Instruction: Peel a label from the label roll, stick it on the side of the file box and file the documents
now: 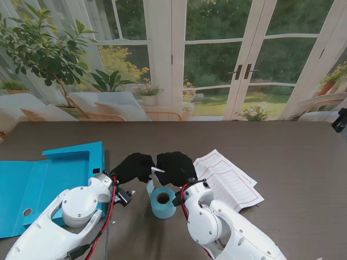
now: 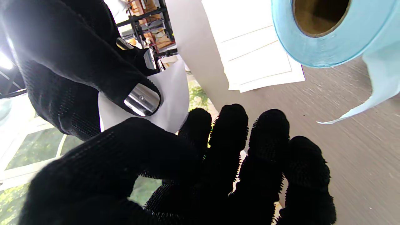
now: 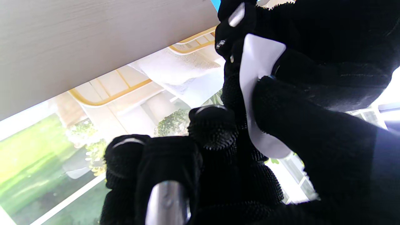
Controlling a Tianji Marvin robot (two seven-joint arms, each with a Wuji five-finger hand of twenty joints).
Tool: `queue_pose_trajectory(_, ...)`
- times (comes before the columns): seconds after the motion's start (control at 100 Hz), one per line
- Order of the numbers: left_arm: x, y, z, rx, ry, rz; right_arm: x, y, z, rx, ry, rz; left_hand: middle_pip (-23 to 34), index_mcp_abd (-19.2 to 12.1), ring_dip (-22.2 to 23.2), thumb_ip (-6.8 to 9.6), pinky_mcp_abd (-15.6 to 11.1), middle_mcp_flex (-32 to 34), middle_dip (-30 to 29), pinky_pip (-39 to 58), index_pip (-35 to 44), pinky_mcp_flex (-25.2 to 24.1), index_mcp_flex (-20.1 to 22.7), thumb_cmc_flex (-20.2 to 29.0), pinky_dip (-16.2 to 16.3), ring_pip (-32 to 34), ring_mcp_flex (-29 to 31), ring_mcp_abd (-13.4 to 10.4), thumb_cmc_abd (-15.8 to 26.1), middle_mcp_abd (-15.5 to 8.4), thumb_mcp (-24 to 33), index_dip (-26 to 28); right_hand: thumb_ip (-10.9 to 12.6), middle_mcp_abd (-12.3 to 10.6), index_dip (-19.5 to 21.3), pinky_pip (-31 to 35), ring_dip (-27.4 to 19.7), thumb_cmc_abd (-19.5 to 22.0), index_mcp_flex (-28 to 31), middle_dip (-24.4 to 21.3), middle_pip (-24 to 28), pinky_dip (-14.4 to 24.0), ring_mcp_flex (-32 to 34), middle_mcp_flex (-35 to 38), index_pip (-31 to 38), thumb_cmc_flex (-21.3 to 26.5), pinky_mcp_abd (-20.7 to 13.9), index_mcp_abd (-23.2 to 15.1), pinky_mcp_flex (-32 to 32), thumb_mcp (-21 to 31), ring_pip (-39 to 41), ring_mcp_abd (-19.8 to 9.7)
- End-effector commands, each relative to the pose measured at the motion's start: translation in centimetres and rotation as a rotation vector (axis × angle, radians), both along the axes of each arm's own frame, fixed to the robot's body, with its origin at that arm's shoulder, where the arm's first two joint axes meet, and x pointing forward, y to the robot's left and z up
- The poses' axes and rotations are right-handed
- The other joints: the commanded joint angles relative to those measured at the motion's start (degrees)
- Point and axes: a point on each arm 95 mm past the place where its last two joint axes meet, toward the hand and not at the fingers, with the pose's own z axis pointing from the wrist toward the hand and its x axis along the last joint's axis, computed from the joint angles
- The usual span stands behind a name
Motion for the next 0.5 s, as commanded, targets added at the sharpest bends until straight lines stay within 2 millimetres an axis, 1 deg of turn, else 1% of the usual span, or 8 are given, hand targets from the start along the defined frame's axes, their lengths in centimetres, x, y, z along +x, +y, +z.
queue_pose_trajectory(0.0, -0.3, -0.3, 0.0, -0.017, 0.015, -0.011, 0.1, 0.1, 0.0, -0.004, 0.004, 0.009, -1.9, 0.8, -1.6, 0.11, -1.8, -2.1, -4.0, -0.5, -4.9, -2.9, 0.8, -1.4, -0.5, -3.9, -2.2, 3.1, 2.0, 1.5, -1.9, -3.5, 1.9, 1.0, 1.3, 6.6, 1.2, -2.5, 2.3, 1.3, 3.5, 1.8, 0.5, 4.5, 2.0, 0.3, -2.4, 0.7, 26.8, 8.7, 4.3, -4.5)
queue_pose_trajectory(0.05, -0.3, -0.2, 0.0, -0.02, 0.018, -0.005, 0.1, 0.1, 0.1, -0.007, 0.004, 0.008, -3.1, 1.1, -2.5, 0.99, -2.4, -3.7, -8.1, -1.6, -8.9, -4.7, 1.5, -1.1, -1.3, -6.5, -3.8, 3.2, 2.8, 2.2, -3.4, -4.8, 2.0, 1.0, 1.4, 6.6, 1.3, -2.6, 2.3, 1.2, 3.8, 1.9, 0.5, 4.5, 1.9, 0.3, -2.3, 0.7, 26.8, 8.7, 4.4, -4.8)
queue_pose_trajectory(0.09, -0.4, -0.1, 0.1, -0.022, 0.02, -0.001, 0.2, 0.0, 0.1, -0.01, 0.004, 0.007, -4.1, 1.6, -3.5, 2.0, -2.9, -5.8, -17.1, -3.4, -14.7, -6.8, 2.0, -0.6, -2.9, -9.4, -5.9, 3.4, 3.9, 2.9, -5.9, -5.2, 2.0, 0.9, 1.5, 6.6, 1.3, -2.5, 2.3, 1.2, 3.8, 1.9, 0.5, 4.4, 1.9, 0.3, -2.3, 0.7, 26.8, 8.7, 4.3, -4.9)
queue_pose_trajectory(0.17, -0.5, 0.2, 0.3, -0.027, 0.014, 0.012, 0.3, -0.1, 0.2, -0.013, 0.006, 0.004, -8.2, 2.2, -5.5, 0.17, -3.6, -9.0, -23.6, -6.7, -26.3, -9.9, 2.9, -0.1, -4.7, -14.2, -9.6, 4.0, 5.9, 4.3, -10.3, -7.2, 1.9, 0.8, 1.8, 6.3, 1.3, -2.2, 2.0, 1.0, 3.7, 1.7, 0.5, 4.4, 1.8, 0.4, -2.3, 0.5, 26.7, 8.7, 4.3, -4.9)
queue_pose_trajectory(0.4, -0.8, 2.5, 2.6, 0.0, -0.077, 0.111, 0.9, -0.8, 0.5, -0.024, 0.004, -0.009, -13.7, 0.6, -7.7, -3.17, -5.3, -13.1, -28.3, -11.9, -45.0, -14.5, 3.6, -1.6, -5.4, -20.8, -15.2, 4.5, 9.5, 5.8, -14.5, -11.1, 1.3, 1.2, 2.6, 5.5, 1.2, -1.6, 1.4, 0.4, 3.0, 1.4, 0.5, 4.3, 1.5, 0.6, -1.9, 0.3, 26.5, 8.7, 3.8, -4.9)
queue_pose_trajectory(0.42, -0.9, 2.8, 2.8, 0.011, -0.09, 0.123, 1.0, -0.9, 0.5, -0.026, 0.003, -0.01, -14.0, 0.4, -7.7, -5.5, -5.4, -13.4, -28.4, -12.1, -45.8, -14.7, 3.6, -3.0, -5.3, -21.0, -15.5, 4.5, 11.3, 5.8, -17.3, -11.2, 1.3, 1.2, 2.6, 5.5, 1.1, -1.6, 1.3, 0.4, 3.0, 1.4, 0.5, 4.3, 1.5, 0.6, -1.8, 0.3, 26.5, 8.7, 3.7, -4.8)
queue_pose_trajectory(0.45, -0.9, 3.3, 3.1, 0.029, -0.108, 0.143, 1.1, -1.1, 0.6, -0.028, 0.001, -0.012, -14.3, 0.1, -7.9, -4.24, -5.6, -13.8, -28.4, -12.6, -46.8, -15.2, 3.4, -2.3, -5.3, -21.5, -16.1, 4.3, 10.3, 5.7, -15.5, -11.2, 1.2, 1.2, 2.7, 5.4, 1.1, -1.6, 1.3, 0.4, 2.9, 1.4, 0.5, 4.3, 1.5, 0.6, -1.8, 0.3, 26.5, 8.7, 3.7, -4.8)
queue_pose_trajectory(0.49, -1.0, 4.0, 3.4, 0.054, -0.128, 0.174, 1.2, -1.2, 0.7, -0.031, -0.001, -0.015, -14.6, 0.2, -8.1, -4.05, -6.0, -14.4, -28.6, -13.2, -47.6, -15.8, 2.8, -2.2, -5.4, -22.1, -17.0, 4.3, 10.2, 5.7, -15.2, -11.5, 1.1, 1.2, 2.8, 5.3, 1.1, -1.5, 1.2, 0.3, 2.8, 1.3, 0.5, 4.3, 1.5, 0.6, -1.7, 0.3, 26.5, 8.7, 3.6, -4.8)
